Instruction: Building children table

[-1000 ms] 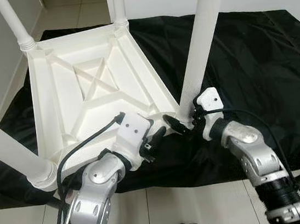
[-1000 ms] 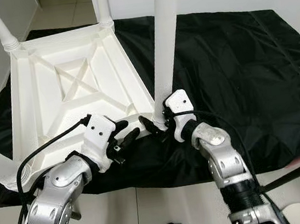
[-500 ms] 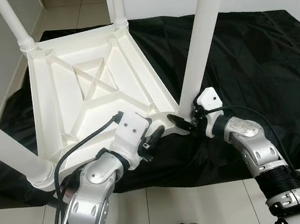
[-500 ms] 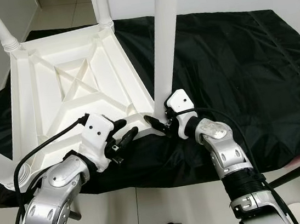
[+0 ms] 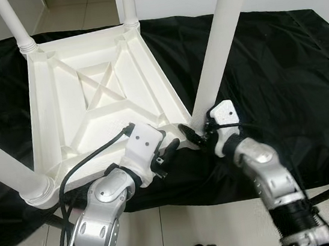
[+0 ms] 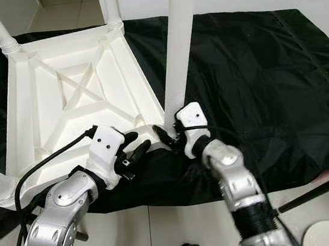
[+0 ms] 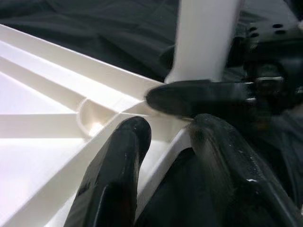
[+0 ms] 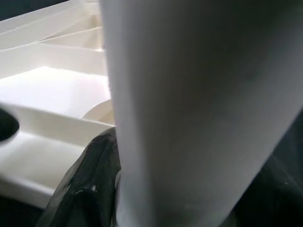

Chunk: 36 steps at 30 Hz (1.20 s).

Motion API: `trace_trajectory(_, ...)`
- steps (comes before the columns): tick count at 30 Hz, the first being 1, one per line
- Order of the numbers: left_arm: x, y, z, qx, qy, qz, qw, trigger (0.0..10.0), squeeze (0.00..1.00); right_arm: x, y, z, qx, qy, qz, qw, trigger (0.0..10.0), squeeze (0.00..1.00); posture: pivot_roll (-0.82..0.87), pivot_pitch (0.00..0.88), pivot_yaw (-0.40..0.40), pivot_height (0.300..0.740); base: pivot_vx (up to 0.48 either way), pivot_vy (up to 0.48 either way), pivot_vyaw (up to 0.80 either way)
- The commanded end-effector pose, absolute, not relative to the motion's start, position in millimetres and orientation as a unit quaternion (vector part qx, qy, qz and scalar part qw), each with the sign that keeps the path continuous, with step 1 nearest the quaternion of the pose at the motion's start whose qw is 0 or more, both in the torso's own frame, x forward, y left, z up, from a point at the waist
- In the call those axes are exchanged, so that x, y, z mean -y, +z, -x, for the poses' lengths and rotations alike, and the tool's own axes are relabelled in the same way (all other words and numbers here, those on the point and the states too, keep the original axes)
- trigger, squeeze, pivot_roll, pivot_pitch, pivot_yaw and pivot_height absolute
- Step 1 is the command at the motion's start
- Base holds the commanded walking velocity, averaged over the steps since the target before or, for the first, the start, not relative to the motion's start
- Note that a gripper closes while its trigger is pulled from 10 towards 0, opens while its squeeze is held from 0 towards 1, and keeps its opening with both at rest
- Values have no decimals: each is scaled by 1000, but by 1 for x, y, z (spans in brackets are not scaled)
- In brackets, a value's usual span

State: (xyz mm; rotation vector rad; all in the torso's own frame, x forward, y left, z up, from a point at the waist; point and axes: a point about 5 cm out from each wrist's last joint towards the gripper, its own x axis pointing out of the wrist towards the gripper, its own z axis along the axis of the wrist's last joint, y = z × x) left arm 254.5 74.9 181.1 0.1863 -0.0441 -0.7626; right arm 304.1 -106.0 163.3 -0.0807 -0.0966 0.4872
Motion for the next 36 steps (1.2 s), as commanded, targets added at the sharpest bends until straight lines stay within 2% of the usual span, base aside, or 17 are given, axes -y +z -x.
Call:
trace_trajectory(1,-75,179,-253,15,-354,-88,931,10000,0,111,159,-303,27,192,7,981,10000,0,-46,179,9,740,0,0,0)
trace_trajectory(2,-75,178,-254,15,-355,-88,931,10000,0,110,158,-302,26,151,-3,988,10000,0,-49,180,8,740,0,0,0)
trace_trajectory(3,-75,178,-254,15,-355,-88,931,10000,0,110,158,-302,26,151,-3,988,10000,0,-49,180,8,740,0,0,0)
trace_trajectory(5,-74,178,-254,14,-355,-88,930,10000,0,112,157,-297,26,61,-22,998,10000,0,-52,183,11,740,0,0,0)
trace_trajectory(8,-74,179,-254,14,-356,-87,930,10000,0,109,155,-291,26,10,-30,999,10000,0,-53,184,12,740,0,0,0)
trace_trajectory(13,-74,178,-253,14,-356,-86,930,10000,0,102,157,-287,25,20,-42,999,10000,0,-53,184,14,740,0,0,0)
trace_trajectory(16,-74,178,-254,13,-357,-87,930,10000,0,116,164,-288,40,-20,-27,999,10000,0,-54,182,10,740,0,0,0)
trace_trajectory(22,-76,178,-255,13,-352,-88,932,10000,0,118,164,-289,37,-33,-23,999,10000,0,-50,187,8,740,0,0,0)
trace_trajectory(23,-76,178,-255,13,-350,-87,932,10000,0,118,167,-290,48,-26,-29,998,10000,1000,-45,189,3,740,0,0,0)
trace_trajectory(28,-77,179,-255,14,-345,-86,935,10000,0,123,180,-294,84,26,-48,995,10000,1000,-39,192,3,740,0,0,0)
trace_trajectory(30,-79,180,-255,14,-342,-86,936,10000,0,129,189,-300,94,81,-47,991,10000,1000,-39,192,5,740,0,0,0)
trace_trajectory(31,-79,180,-255,14,-342,-86,936,10000,0,129,189,-300,94,81,-47,991,10000,1000,-39,192,5,740,0,0,0)
trace_trajectory(32,-79,180,-256,14,-341,-86,936,10000,0,134,192,-304,91,124,-30,988,10000,1000,-41,193,9,740,0,0,0)
trace_trajectory(33,-80,180,-256,13,-342,-87,936,10000,0,137,193,-306,80,166,-18,983,10000,0,-42,191,10,740,0,0,0)
trace_trajectory(34,-80,180,-256,13,-342,-87,936,10000,0,137,193,-306,80,166,-18,983,10000,0,-42,191,10,740,0,0,0)
trace_trajectory(36,-80,180,-256,14,-343,-88,935,10000,0,139,193,-308,69,231,14,970,10000,0,-44,187,15,740,0,0,0)
